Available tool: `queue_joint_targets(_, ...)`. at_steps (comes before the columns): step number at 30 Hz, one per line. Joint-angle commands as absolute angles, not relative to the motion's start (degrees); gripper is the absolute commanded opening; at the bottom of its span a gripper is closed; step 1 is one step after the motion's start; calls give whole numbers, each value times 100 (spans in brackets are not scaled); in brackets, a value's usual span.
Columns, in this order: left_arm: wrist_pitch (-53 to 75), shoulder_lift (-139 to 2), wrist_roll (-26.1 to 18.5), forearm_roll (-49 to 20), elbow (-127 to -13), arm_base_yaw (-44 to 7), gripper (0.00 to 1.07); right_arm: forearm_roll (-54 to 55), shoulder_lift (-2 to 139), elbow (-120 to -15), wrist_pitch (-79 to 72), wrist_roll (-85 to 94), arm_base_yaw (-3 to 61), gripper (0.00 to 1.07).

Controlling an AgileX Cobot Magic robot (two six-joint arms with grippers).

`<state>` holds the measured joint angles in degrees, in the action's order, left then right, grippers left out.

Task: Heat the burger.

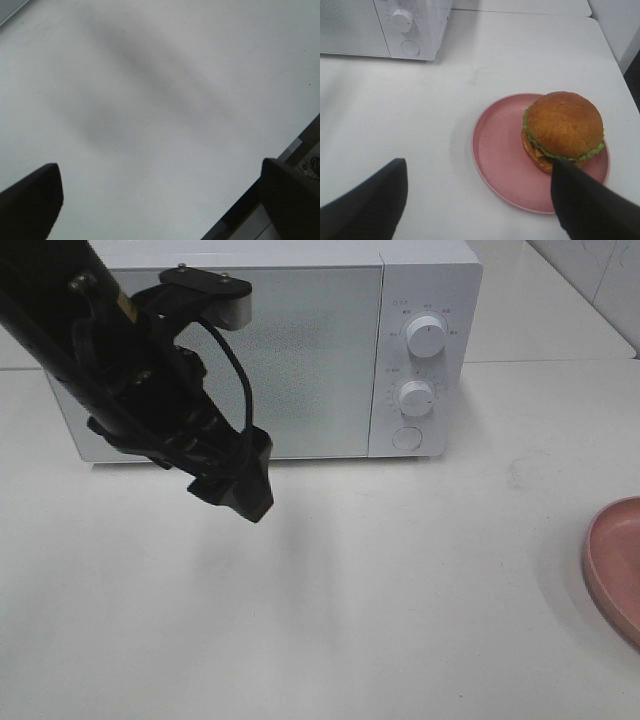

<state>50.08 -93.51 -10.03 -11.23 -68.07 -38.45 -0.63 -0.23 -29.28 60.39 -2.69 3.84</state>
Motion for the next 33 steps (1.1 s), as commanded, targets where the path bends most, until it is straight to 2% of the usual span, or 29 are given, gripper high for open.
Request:
queue_joint_targets(1, 5248, -9213, -854, -1146, -6858, -3615, 100, -63, -172, -2922, 5970, -206, 344, 76)
queue_joint_targets(3, 5541, -9110, -848, -1312, -6858, -3151, 100, -63, -172, -2922, 5970, -206, 344, 76)
queue_joint_targets(4, 5541, -9110, -848, -1312, -6858, -3151, 100, -63, -172, -2922, 5970, -206, 344, 76)
queue_joint_targets(5, 5758, -9053, -854, -1375, -6858, -2848, 100, -63, -172, -2922, 5970, -206, 344, 76)
queue_joint_targets(7, 5867, -9018, -854, -1375, -6858, -2716, 100, -63, -172, -2922, 5970, -206, 344, 76)
queue_joint_targets(9, 6154, -8909, -859, -1352, -6853, -2229, 100, -63, -172, -2922, 5970, -206, 344, 76)
queue_joint_targets(10, 6154, -8909, -859, -1352, -6853, -2229, 100, -63, -172, -2922, 5970, -206, 344, 76)
queue_joint_targets(11, 6211, -8772, -865, -1352, -6835, -1919, 100, -63, -172, -2922, 5970, -206, 344, 76)
queue_joint_targets(13, 6199, -8697, -865, -1352, -6801, -1811, 100, -63, -172, -2922, 5970, -206, 344, 76)
queue_joint_targets(15, 6194, -8279, -865, -1352, -6526, -1301, 100, -63, -172, -2922, 5970, -206, 344, 76)
queue_joint_targets(17, 6194, -8153, -865, -1352, -6411, -1169, 100, -63, -172, -2922, 5970, -206, 344, 76)
queue_joint_targets(18, 6194, -7935, -865, -1352, -6199, -877, 100, -63, -172, -2922, 5970, -206, 344, 76)
queue_joint_targets(19, 6194, -7935, -865, -1352, -6199, -877, 100, -63, -172, -2922, 5970, -206, 344, 76)
queue_joint_targets(21, 6194, -7586, -865, -1352, -5821, -447, 100, -63, -172, -2922, 5970, -206, 344, 76)
queue_joint_targets(22, 6194, -7586, -865, -1352, -5821, -447, 100, -63, -172, -2922, 5970, -206, 344, 76)
queue_joint_targets(24, 6159, -7208, -848, -1352, -5489, -74, 100, -63, -172, -2922, 5970, -206, 344, 76)
queue_joint_targets(27, 6136, -6835, -814, -1352, -5145, 155, 100, -63, -172, -2922, 5970, -206, 344, 76)
queue_joint_targets(33, 6119, -6337, -756, -1295, -4658, 166, 100, -63, -172, -2922, 5970, -206, 344, 76)
